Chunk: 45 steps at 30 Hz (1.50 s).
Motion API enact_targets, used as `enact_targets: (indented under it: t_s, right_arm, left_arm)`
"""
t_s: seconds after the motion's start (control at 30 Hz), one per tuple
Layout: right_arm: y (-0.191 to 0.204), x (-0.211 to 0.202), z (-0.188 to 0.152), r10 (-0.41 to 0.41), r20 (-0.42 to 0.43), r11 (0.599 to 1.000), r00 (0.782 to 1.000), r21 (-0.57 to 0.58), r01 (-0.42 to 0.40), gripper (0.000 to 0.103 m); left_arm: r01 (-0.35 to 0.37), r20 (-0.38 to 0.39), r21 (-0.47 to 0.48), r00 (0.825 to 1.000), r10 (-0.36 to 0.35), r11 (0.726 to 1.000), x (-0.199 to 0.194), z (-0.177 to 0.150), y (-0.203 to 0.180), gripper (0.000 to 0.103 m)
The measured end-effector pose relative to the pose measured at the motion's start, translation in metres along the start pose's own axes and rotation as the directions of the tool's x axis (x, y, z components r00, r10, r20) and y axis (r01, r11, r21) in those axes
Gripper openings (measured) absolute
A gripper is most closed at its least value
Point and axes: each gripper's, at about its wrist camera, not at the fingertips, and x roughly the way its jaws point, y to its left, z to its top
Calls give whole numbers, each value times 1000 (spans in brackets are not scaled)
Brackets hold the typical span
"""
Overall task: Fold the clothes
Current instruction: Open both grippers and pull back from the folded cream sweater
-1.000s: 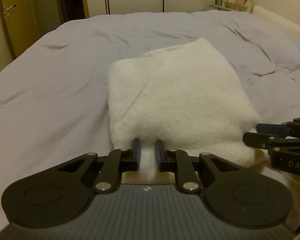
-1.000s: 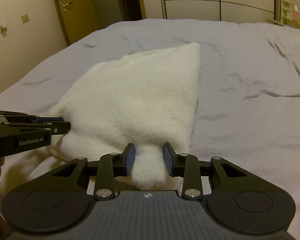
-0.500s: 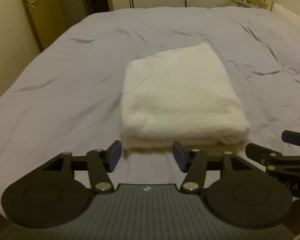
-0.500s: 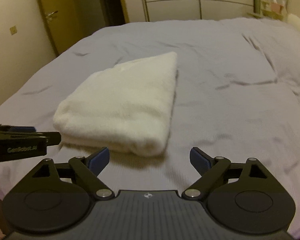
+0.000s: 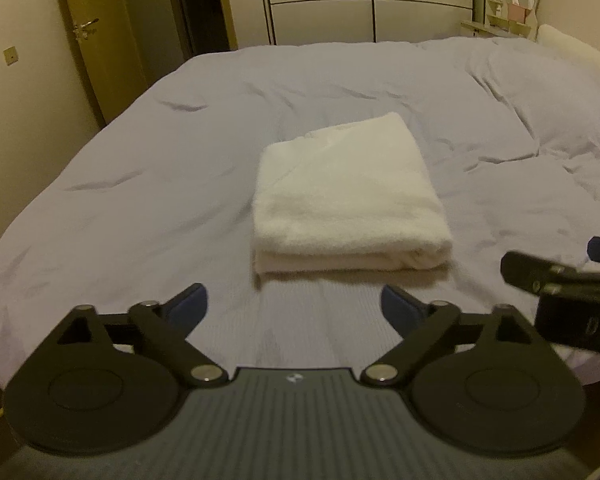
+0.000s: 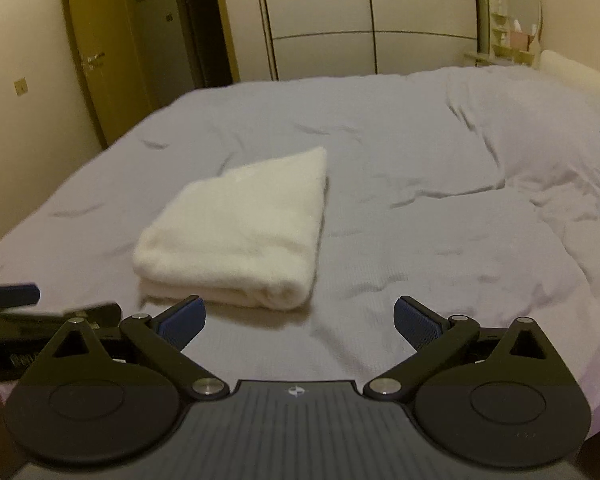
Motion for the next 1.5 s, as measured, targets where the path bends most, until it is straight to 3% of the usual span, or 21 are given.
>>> enact_targets:
  t_s: [0.4, 0.77, 1.0, 1.23, 1.5]
  right_arm:
    - [-1, -18, 0, 36, 1, 999, 999, -15, -36, 103]
    - [-4, -3, -8, 33, -55, 999, 998, -22, -34, 103]
    - [8, 4, -10, 26, -66, 999, 997, -35, -28, 103]
    - [30, 15, -13, -12, -92, 996, 996, -86, 4, 103]
    - [39, 50, -9, -75, -147, 991, 986, -124, 57, 103]
  left_arm:
    - [-51, 29, -53, 998, 52, 997, -42, -10, 4, 99]
    - [-67, -14, -60, 998, 66, 996, -52, -26, 1, 100]
    - [-91, -25, -81, 996, 89, 993, -53, -37, 22, 102]
    - [-48, -48, -130, 998, 42, 990, -34, -38, 50, 102]
    - [32, -100, -178, 994, -50, 983, 16, -29, 69, 102]
